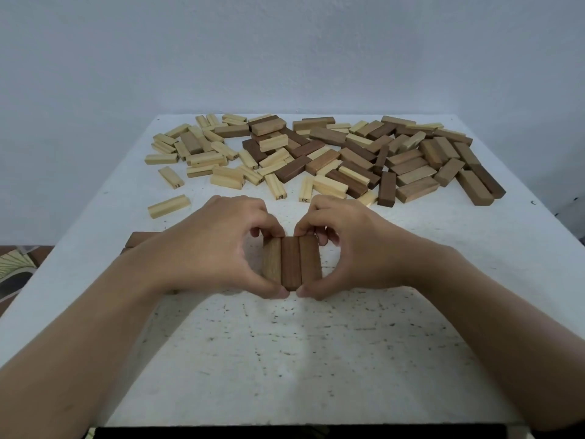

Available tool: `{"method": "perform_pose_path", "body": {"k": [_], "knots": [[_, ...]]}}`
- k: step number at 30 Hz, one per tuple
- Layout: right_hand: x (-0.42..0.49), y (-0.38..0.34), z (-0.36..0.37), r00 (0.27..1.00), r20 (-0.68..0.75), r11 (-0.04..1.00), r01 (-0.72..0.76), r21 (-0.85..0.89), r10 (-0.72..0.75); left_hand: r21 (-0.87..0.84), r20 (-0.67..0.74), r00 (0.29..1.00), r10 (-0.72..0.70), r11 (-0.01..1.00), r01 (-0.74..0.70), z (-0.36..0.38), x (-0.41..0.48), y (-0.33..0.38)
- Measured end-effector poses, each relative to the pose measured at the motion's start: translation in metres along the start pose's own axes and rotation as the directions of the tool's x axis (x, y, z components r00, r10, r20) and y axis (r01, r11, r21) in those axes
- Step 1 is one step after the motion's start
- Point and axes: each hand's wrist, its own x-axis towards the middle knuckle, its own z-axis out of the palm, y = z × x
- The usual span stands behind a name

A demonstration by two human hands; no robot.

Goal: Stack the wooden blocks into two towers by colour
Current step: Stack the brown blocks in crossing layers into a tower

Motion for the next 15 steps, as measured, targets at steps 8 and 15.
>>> {"method": "perform_pose_path", "body": {"k": [8, 15], "knots": [[-0.003, -0.003, 0.0, 1.0, -0.011, 1.0, -0.007, -0.008, 0.007, -0.024, -0.013, 1.0, 0.02, 1.0, -0.02, 0.003, 0.001, -0.002], [-0.006, -0.01, -0.003, 0.995, -0.08, 0.998, 0.066, 0.01, -0.065, -0.011, -0.052, 0.998, 0.046, 0.999, -0.047, -0.011, -0.006, 0.006]]}}
